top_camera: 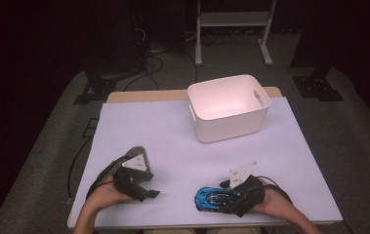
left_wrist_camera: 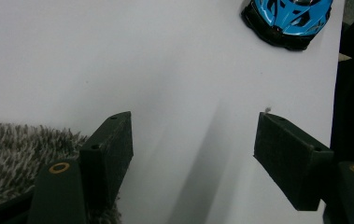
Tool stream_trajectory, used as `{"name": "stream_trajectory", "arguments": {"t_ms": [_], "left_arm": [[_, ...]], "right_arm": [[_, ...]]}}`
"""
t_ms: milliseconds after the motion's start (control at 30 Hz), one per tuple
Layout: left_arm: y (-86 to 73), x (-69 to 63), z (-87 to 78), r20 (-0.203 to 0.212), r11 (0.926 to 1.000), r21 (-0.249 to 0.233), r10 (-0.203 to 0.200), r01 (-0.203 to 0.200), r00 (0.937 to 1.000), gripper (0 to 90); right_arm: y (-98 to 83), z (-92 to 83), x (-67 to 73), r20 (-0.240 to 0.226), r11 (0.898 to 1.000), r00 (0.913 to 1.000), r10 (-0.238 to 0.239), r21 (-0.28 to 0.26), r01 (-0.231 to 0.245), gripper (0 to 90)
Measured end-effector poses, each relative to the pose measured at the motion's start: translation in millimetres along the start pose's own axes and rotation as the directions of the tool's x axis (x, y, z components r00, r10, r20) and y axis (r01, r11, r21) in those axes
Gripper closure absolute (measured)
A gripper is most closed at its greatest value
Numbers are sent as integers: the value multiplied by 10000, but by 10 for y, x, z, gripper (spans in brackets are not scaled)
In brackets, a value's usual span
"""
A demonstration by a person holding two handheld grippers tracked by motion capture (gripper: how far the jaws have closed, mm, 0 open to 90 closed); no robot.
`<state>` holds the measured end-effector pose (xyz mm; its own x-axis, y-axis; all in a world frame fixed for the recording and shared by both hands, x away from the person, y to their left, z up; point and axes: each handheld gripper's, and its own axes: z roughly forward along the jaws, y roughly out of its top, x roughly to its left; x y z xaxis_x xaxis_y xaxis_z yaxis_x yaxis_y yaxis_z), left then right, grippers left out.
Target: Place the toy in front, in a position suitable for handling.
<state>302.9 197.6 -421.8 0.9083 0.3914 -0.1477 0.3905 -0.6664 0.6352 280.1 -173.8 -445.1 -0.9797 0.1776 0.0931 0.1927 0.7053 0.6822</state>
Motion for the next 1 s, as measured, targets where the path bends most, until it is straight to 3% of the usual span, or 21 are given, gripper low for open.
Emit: {"name": "stream_trajectory", "arguments": {"t_ms": [167,400,567,733,833,867,1000], "left_arm": [[1,-7,-4,79,10000,-42,3,-3,10000,269],[-14,-1,20,166,9999,73,-81,80,9998,255],[-11,2,12,172,10000,43,-59,58,9998,253],[-7,1,11,188,9999,-76,-107,108,9998,247],[-2,-12,10,154,9998,-169,44,-42,9999,230],[0,-17,12,171,9997,-243,56,-52,9998,223],[18,-24,13,131,9997,-223,125,-122,9998,200]], "right_arm": [[34,127,-15,-214,9981,9992,-323,523,334,220],[129,128,2,-255,9856,9904,-1362,973,1380,261],[147,119,-55,-563,9779,9839,-1695,1143,1750,264],[136,123,-73,-660,9849,9882,-1381,960,1440,260],[127,111,-89,-817,9931,9931,-844,740,905,242],[126,95,-112,-997,9971,9940,-451,570,510,209],[116,33,-159,-1086,9993,9941,-63,360,103,201]]}}
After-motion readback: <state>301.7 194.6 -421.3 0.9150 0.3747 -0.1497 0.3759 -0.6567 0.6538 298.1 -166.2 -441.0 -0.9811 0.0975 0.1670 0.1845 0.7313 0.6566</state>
